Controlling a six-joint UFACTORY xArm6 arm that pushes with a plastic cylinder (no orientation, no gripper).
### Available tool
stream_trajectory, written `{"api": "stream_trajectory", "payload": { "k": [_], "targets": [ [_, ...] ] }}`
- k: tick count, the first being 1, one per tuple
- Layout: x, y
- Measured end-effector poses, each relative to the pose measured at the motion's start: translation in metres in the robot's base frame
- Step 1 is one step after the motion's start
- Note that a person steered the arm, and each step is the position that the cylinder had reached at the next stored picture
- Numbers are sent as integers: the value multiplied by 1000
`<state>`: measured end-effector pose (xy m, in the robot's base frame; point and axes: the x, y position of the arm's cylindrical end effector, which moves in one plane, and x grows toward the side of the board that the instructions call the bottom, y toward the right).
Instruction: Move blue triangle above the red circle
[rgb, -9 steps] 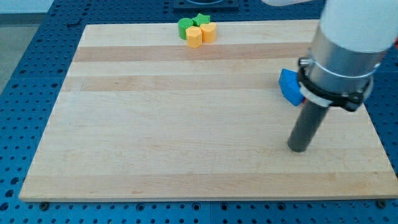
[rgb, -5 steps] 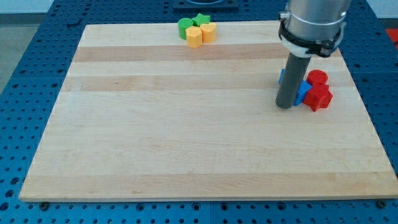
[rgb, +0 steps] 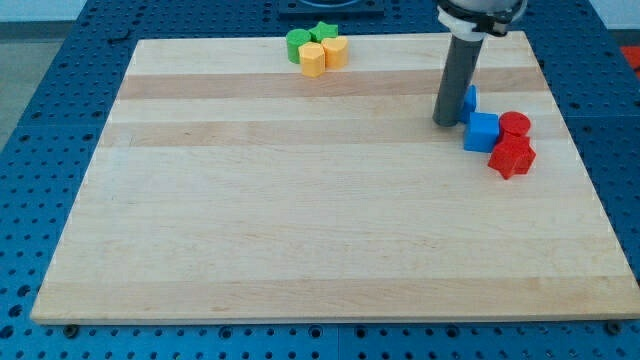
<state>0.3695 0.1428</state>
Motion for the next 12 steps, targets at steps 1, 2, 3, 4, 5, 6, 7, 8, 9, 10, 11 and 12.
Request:
{"api": "stream_trajectory", "payload": {
  "k": [1,2,3,4,5,6,7,8,9,10,11,12],
  "targets": [
    [-26,10],
    [-39,26],
    [-39,19],
    [-42,5],
    [-63,5],
    [-82,30],
    [-70,44],
    [-42,44],
    [-33,47],
    [-33,47],
    [-29,20],
    [5,-19]
  ]
}}
